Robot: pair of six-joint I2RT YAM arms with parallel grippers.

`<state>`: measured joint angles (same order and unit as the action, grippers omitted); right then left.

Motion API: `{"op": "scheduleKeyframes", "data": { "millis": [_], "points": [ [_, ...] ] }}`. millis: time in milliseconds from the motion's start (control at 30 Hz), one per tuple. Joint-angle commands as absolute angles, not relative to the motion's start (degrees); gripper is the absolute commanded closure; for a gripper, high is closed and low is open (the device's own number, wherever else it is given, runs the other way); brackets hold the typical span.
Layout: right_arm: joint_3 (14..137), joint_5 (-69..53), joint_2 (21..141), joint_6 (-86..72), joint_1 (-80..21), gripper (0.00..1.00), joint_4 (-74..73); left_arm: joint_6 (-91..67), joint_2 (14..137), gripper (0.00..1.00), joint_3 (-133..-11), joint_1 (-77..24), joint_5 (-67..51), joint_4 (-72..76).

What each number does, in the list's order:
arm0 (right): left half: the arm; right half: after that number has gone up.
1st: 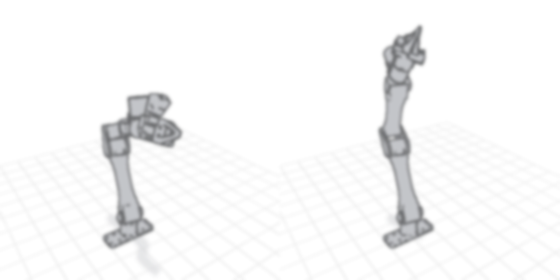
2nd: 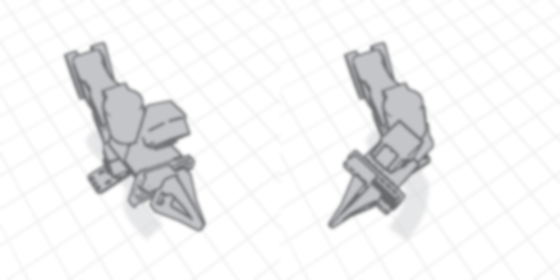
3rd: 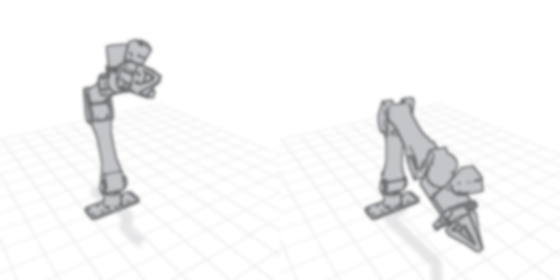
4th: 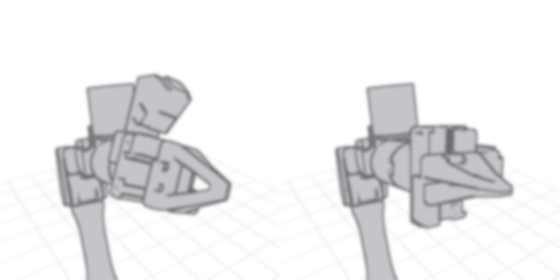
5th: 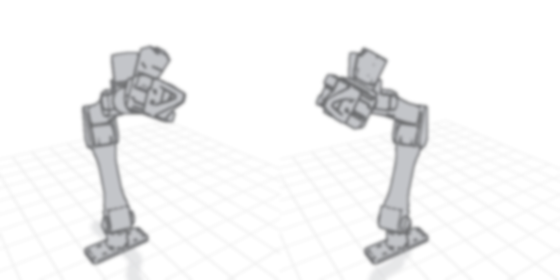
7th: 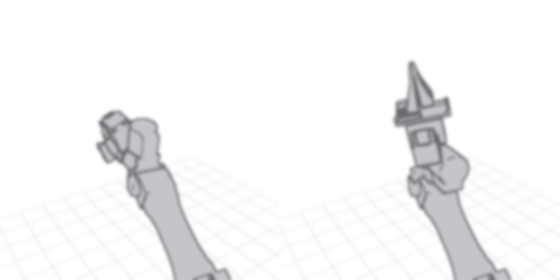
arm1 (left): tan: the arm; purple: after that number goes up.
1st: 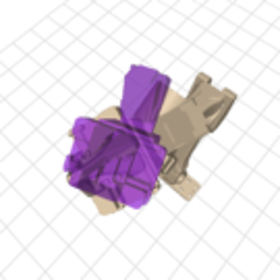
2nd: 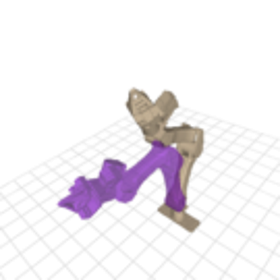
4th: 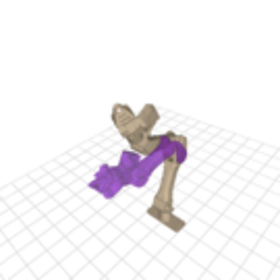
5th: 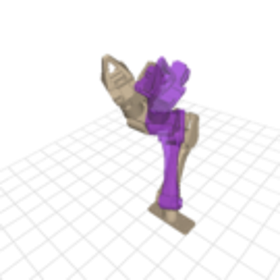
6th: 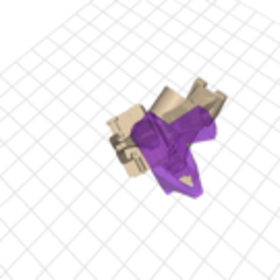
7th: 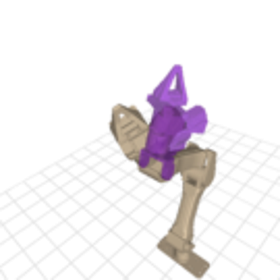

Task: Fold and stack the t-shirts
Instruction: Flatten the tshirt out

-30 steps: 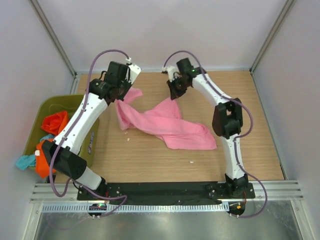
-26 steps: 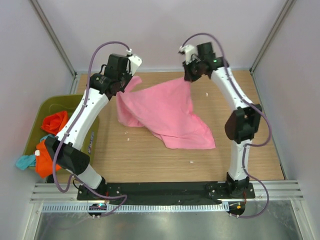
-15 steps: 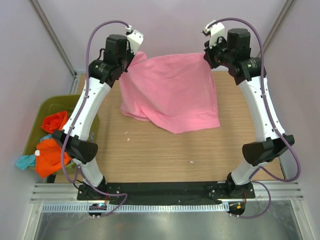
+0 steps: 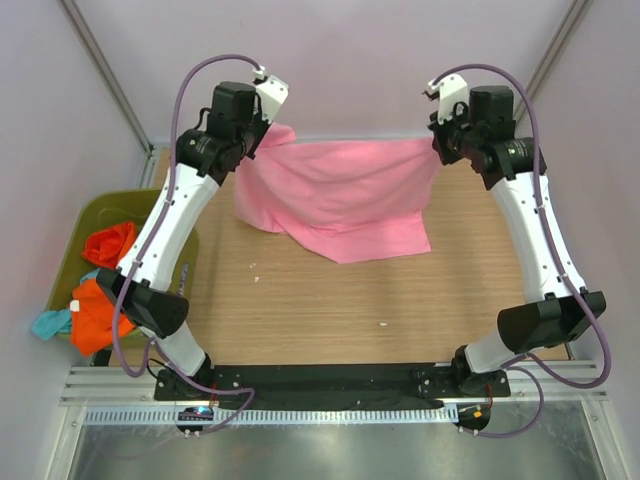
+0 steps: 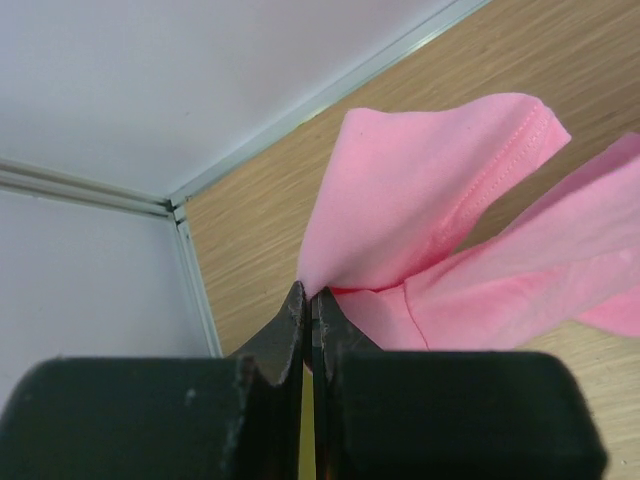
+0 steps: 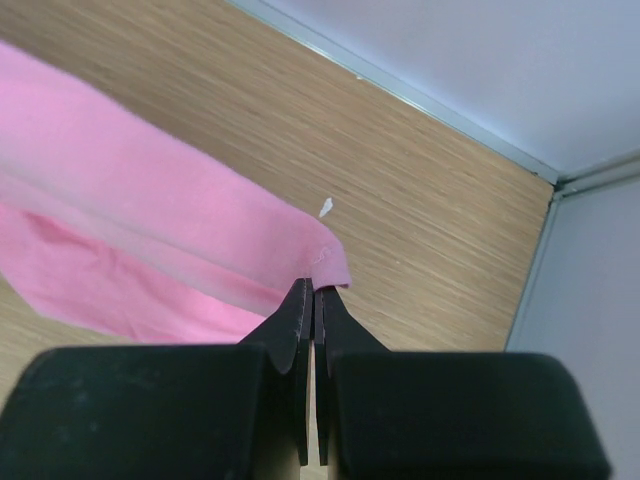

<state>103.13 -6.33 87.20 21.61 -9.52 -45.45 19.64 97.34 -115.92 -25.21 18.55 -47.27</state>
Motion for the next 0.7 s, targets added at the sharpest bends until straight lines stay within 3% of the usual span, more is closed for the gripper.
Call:
{"op": "scheduleKeyframes", "data": {
  "millis": [0,167,600,633,667],
  "points": [
    [104.41,-4.31,83.41,19.78,-7.74,0.99,-41.66,17.59,94.04,1.00,-116.98,-25.22,17.58,-46.14],
    [102.14,-6.67,82.44,18.46,-7.65,0.98,-43.68,13.89,93.08,1.00,-115.50,-25.66,13.19,-49.22],
    [84.84,-10.81,76.03,15.91,-7.56,0.99,-46.05,-9.40,82.00,1.00,-83.59,-25.75,-7.10,-59.59],
    [83.42,-11.51,75.07,15.13,-7.47,0.99,-46.49,-9.93,82.18,0.99,-81.76,-25.66,-8.60,-59.85],
    [82.10,-12.82,74.54,15.03,-7.38,0.98,-46.84,-11.06,82.70,0.91,-81.04,-25.66,-10.18,-59.68]
  ]
}}
